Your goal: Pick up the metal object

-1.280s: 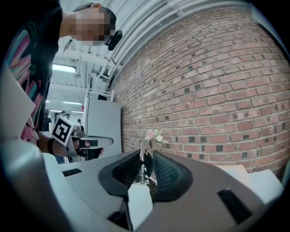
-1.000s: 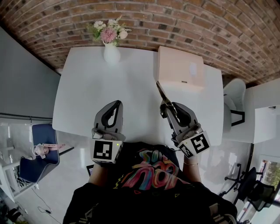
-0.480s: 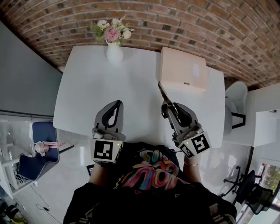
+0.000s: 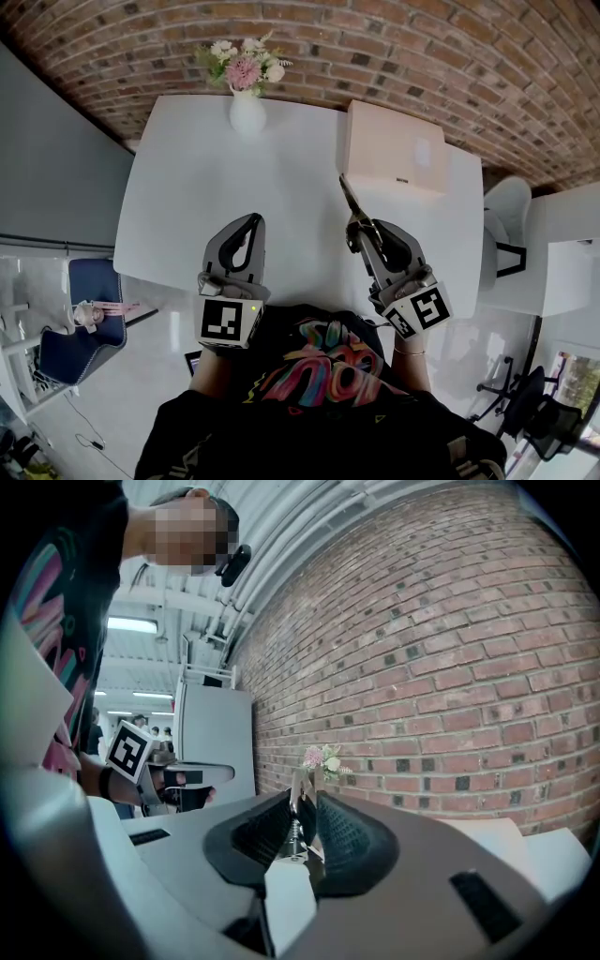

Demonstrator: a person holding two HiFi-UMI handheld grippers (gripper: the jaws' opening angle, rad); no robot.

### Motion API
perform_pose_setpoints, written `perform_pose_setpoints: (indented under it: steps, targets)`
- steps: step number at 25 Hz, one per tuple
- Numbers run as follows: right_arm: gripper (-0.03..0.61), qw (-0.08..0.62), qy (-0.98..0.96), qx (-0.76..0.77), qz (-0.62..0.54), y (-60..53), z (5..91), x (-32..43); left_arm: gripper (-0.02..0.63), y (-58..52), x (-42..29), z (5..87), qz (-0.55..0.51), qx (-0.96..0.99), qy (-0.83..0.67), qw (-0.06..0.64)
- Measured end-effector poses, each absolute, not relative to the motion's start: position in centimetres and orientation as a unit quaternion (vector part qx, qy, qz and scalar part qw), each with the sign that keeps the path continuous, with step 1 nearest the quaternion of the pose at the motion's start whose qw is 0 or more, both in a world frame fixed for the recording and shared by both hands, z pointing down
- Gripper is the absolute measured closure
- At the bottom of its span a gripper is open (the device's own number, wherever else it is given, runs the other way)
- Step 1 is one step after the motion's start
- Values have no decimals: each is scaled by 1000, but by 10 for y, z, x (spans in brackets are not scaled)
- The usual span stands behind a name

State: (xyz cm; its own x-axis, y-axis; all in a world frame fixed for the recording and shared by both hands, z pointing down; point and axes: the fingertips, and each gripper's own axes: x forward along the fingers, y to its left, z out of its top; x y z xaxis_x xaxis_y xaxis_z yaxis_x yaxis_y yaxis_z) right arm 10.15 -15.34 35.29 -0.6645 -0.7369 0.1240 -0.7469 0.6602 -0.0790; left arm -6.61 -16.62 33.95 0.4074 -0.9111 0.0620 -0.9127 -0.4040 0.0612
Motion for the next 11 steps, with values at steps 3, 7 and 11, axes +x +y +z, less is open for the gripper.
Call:
perform_pose_setpoints:
  steps: [3,7,11]
  targets:
    - [474,42,-911,406,63,-154,353,100,584,-168,-67,340,11,838,-545,43]
    - [474,41,-911,405,64,-156,354,99,584,-170,-67,340,11,838,-545,42]
    - [474,40,-912,403,63,-158,353,98,584,-171,-68,341,12,837,-546,45]
